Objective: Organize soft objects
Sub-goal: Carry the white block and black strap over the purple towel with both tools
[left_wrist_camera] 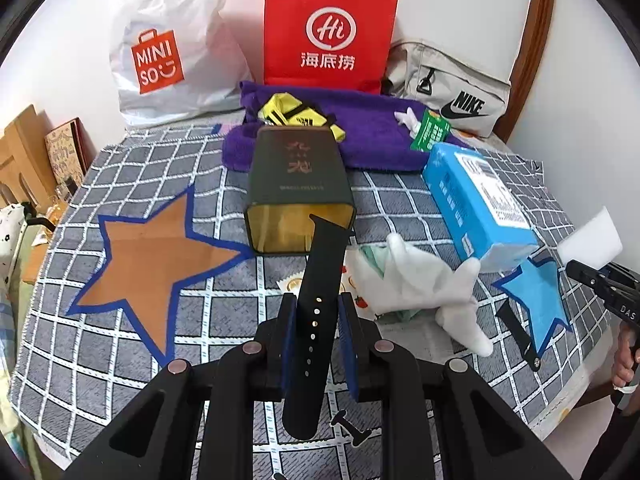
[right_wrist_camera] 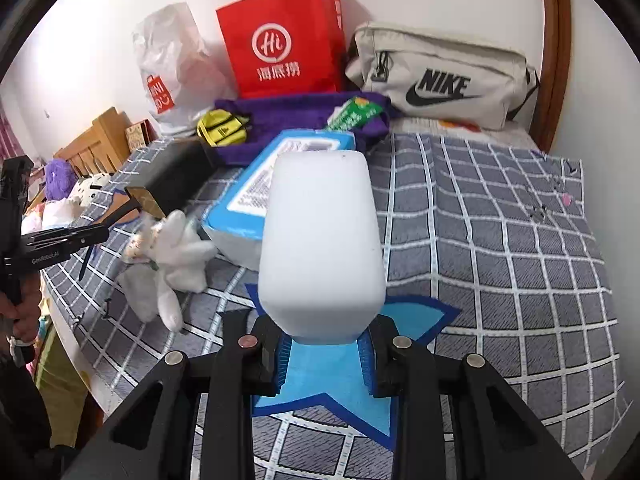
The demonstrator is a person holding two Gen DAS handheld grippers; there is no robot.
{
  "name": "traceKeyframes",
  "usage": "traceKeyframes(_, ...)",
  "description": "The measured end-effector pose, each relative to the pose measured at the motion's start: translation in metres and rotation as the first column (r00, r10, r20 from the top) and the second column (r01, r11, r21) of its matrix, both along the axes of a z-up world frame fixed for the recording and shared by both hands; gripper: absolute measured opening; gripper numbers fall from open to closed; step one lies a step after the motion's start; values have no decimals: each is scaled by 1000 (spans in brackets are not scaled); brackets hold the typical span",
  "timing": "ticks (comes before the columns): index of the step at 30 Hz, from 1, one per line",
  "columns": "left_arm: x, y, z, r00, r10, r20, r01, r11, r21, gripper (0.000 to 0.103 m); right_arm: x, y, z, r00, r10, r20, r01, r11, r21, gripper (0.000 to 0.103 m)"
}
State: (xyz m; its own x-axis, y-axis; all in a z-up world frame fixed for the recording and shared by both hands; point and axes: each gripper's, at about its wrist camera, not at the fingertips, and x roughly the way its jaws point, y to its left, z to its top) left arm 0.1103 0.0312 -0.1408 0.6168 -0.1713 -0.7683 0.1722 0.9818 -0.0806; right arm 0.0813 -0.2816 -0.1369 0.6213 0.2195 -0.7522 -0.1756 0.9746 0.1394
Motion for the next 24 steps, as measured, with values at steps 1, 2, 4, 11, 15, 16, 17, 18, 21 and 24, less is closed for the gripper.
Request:
traceKeyframes(1,0,0,2,1000,5,2,-5,1000,-3,20,0,1,3,1000,2,5,-2,1000,1,29)
traceKeyframes(2,0,1,5,1000,12,5,-12,1000,-7,20,0,2,6,1000,5,10,-5,1000,4,29)
traceKeyframes(4,1,1,10,1000,17,13,-17,1000,-9,20,1,4,10,1000,8,13,-9,1000,10,29)
traceKeyframes(11,5,4,25,999,42,31,-41,999,-18,20,6,14,26,998,51,28,-53,998,43,29)
traceKeyframes(15,10,3,35,998,50,42,-49,998,-24,20,11,22,33,996,76,36,-77,996,47,29)
traceKeyframes(16,11,3,37,998,51,45,-50,998,-24,20,12,24,34,996,80,37,-82,995,48,29)
traceKeyframes(17,13,3,40,998,51,49,-50,998,-25,20,15,26,37,996,84,40,-86,995,47,29)
traceKeyframes(18,15,2,41,997,53,51,-52,998,-25,20,17,28,39,995,85,42,-87,995,46,29)
traceKeyframes(21,22,2,48,997,62,56,-61,998,-22,20,27,32,45,995,93,47,-95,995,43,29)
traceKeyframes(24,31,1,54,996,68,63,-67,998,-23,20,38,36,53,994,97,53,-99,994,34,29)
